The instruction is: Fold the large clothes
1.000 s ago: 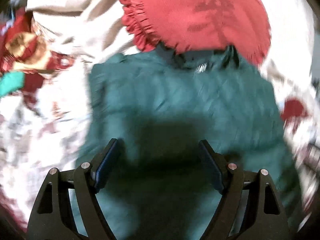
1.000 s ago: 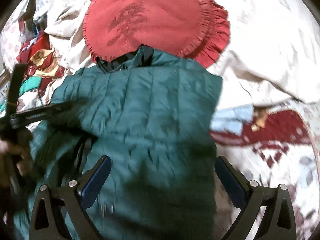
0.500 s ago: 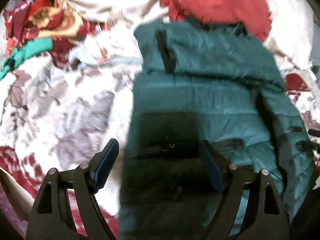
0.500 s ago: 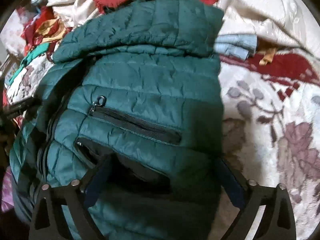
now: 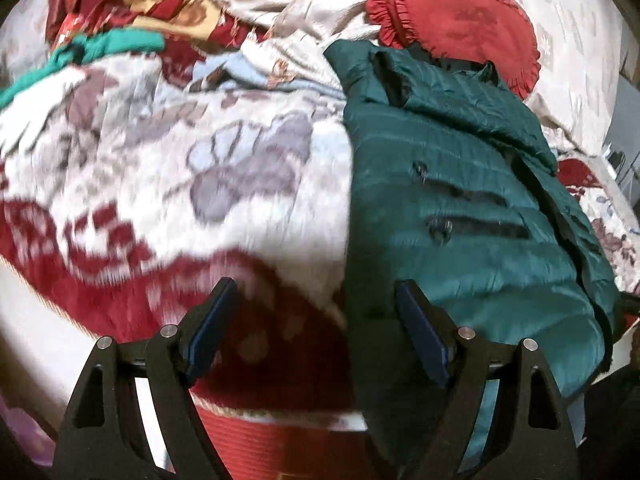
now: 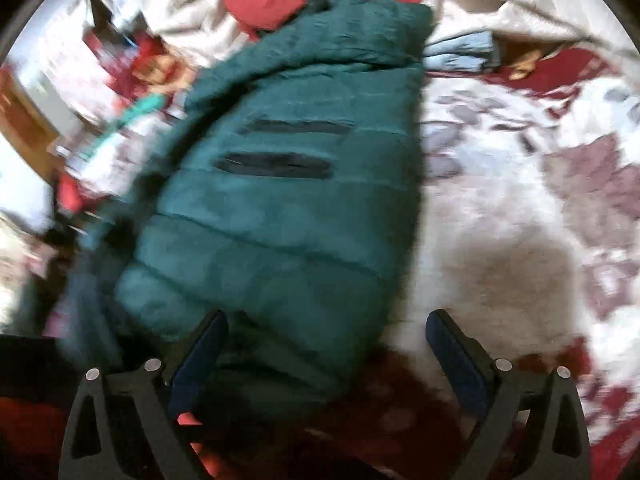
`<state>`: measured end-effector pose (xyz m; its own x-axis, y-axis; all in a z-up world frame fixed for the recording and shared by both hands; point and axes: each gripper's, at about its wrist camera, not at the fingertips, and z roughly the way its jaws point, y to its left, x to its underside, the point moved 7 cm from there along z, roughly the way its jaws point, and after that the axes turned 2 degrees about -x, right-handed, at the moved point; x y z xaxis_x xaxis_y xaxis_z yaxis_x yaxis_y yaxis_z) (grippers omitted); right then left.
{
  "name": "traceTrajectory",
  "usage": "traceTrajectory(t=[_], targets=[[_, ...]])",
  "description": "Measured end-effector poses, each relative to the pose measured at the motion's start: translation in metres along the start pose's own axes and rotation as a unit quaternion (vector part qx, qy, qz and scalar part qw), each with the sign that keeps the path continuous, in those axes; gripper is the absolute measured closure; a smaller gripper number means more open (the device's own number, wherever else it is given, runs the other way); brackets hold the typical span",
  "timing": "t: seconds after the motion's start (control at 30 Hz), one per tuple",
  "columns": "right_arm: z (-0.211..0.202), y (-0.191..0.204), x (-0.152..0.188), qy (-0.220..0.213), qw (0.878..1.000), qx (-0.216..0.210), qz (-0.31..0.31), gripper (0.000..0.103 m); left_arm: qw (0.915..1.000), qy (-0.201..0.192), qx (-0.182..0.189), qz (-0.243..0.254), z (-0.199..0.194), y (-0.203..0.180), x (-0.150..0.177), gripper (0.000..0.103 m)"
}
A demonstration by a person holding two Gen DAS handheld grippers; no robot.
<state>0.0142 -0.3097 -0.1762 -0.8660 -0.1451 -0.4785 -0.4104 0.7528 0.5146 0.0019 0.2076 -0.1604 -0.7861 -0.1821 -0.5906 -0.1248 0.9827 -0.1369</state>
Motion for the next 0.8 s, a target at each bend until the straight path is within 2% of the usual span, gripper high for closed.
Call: traceTrajectory(t=[0.03,0.13,0.23,0.33,0.43,0.53,0.63,0.7,0.8], targets=[[0.002,0.005,-0.004,-0.002,1.0,-0.028,0.007,0.004,1.0,0.0,0.001,-0.004,0.0,0.001,0.002,0.021],[0.013,0.005,-0.016,-0.009,0.999,-0.043,0.028,0.004,0.9999,-0.004,0.0,-0.012,-0.005,0.006,0.004,0.021],[0.017,0.003,-0.028,-0.036,0.995,-0.07,0.059,0.005,0.9998,-0.009,0.003,-0.017,-0.01,0.01,0.003,0.021],[0.016,0.007,-0.036,-0.057,0.993,-0.084,0.052,0.006,0.9993,-0.012,0.03,-0.017,-0.015,0.006,0.003,0.021],[0.026,0.01,-0.03,-0.048,0.998,-0.047,0.021,0.009,0.9964,-0.011,0.083,-0.008,-0.018,-0.009,0.007,0.021],[0.026,0.009,-0.028,-0.051,0.998,-0.036,0.011,0.011,0.9903,0.01,0.139,-0.004,-0.015,-0.029,0.014,0.021],[0.028,0.009,-0.028,-0.052,0.998,-0.028,0.009,0.011,0.9799,0.051,0.192,-0.017,-0.003,-0.045,0.02,0.021],[0.028,0.008,-0.029,-0.052,0.998,-0.024,0.007,0.011,0.9741,0.062,0.214,-0.035,0.002,-0.047,0.02,0.017],[0.028,0.007,-0.028,-0.052,0.998,-0.021,0.003,0.011,0.9617,0.071,0.256,-0.067,0.001,-0.046,0.016,0.017]])
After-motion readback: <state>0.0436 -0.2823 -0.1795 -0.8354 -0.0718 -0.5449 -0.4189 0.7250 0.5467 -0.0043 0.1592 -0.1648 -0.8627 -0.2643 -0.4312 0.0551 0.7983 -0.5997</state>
